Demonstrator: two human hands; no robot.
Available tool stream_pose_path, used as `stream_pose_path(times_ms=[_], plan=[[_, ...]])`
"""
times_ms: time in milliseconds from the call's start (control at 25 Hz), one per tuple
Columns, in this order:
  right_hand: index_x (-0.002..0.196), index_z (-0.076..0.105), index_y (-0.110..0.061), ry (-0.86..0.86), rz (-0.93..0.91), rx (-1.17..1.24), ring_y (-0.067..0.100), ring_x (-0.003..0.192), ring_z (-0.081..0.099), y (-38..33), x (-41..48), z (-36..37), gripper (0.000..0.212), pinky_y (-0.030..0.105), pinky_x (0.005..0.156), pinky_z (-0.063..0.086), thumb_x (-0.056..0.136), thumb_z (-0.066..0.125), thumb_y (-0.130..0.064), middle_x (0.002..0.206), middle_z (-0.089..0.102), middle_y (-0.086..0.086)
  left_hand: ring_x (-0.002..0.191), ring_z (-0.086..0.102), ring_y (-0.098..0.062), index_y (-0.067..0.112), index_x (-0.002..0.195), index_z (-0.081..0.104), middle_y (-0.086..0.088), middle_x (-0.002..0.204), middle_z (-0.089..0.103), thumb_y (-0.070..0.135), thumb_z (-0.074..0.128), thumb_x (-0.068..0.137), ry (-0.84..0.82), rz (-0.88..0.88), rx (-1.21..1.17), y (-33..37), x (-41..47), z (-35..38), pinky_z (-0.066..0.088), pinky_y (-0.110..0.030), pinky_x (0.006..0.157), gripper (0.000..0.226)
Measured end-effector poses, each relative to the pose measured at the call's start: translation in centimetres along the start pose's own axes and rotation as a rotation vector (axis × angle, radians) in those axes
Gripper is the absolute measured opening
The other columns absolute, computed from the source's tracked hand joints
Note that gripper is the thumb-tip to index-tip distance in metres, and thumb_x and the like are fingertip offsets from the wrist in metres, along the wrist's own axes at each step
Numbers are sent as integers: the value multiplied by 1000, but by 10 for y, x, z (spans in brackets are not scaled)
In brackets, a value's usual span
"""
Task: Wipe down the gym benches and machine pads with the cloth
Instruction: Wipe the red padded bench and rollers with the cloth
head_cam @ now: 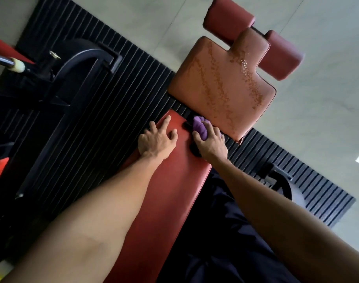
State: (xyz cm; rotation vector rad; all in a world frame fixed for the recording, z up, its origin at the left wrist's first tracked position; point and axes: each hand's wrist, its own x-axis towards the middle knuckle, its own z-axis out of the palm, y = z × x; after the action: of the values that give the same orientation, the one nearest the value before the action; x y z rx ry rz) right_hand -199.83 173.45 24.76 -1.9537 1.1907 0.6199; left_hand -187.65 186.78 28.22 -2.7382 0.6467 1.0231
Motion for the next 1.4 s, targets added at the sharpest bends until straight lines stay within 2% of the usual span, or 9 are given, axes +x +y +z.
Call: stream_pose_path(times_ms=[160,320,520,600,680,840,1200,1320,1400], plan=[[151,30,-41,91,96,143,36,144,30,2,-35,8,67,54,114,36,92,50,-65,155,32,2,114,58,-39,48,156,14,-16,144,43,63,26,99,15,-12,-13,-1,-1,1,44,-46,90,60],[155,24,-40,139,88,192,30,151,18,1,-91,22,74,49,114,35,92,55,-65,164,17,1,113,58,-39,48,156,16,-16,143,44,64,28,98,34,-4,-27,-1,0,2,45,-46,89,61],[145,33,-42,107,276,283,36,132,47,1,-20,8,69,51,108,43,85,50,-72,145,37,5,117,57,-40,49,156,14,-16,146,42,64,28,98,50,-2,-29,-4,3,6,46,-47,90,61],[142,37,-39,101,319,296,37,126,52,2,-3,2,66,50,105,46,86,49,-72,138,43,5,117,57,-40,48,156,15,-17,146,42,64,29,98,48,2,-29,-3,2,6,47,-48,89,62],[144,35,-40,119,291,285,37,132,46,0,-17,3,66,49,105,44,88,49,-72,144,40,4,116,58,-40,47,156,16,-16,144,44,64,29,98,53,7,-30,-3,2,4,48,-47,88,62],[148,24,-47,117,99,197,32,145,28,3,-74,19,67,52,103,45,91,52,-69,158,23,-2,110,60,-38,47,155,20,-14,137,48,63,32,97,69,15,-28,-4,2,4,48,-45,83,62],[146,29,-36,59,161,67,43,141,31,-3,-8,5,66,52,101,42,93,43,-71,149,34,5,106,63,-36,49,155,15,-13,138,48,65,28,97,60,-9,18,-3,2,5,49,-44,78,61],[148,30,-35,27,129,41,42,137,33,-1,0,-4,65,51,98,44,94,46,-67,148,34,7,107,63,-36,49,156,10,-14,144,43,65,25,99,10,-11,39,-1,2,-1,48,-44,83,61],[148,33,-37,5,11,34,41,135,34,4,-5,-11,63,50,94,47,94,53,-61,145,33,7,109,62,-37,50,156,8,-15,148,40,64,24,100,-34,-22,38,0,-1,-5,47,-45,89,60]])
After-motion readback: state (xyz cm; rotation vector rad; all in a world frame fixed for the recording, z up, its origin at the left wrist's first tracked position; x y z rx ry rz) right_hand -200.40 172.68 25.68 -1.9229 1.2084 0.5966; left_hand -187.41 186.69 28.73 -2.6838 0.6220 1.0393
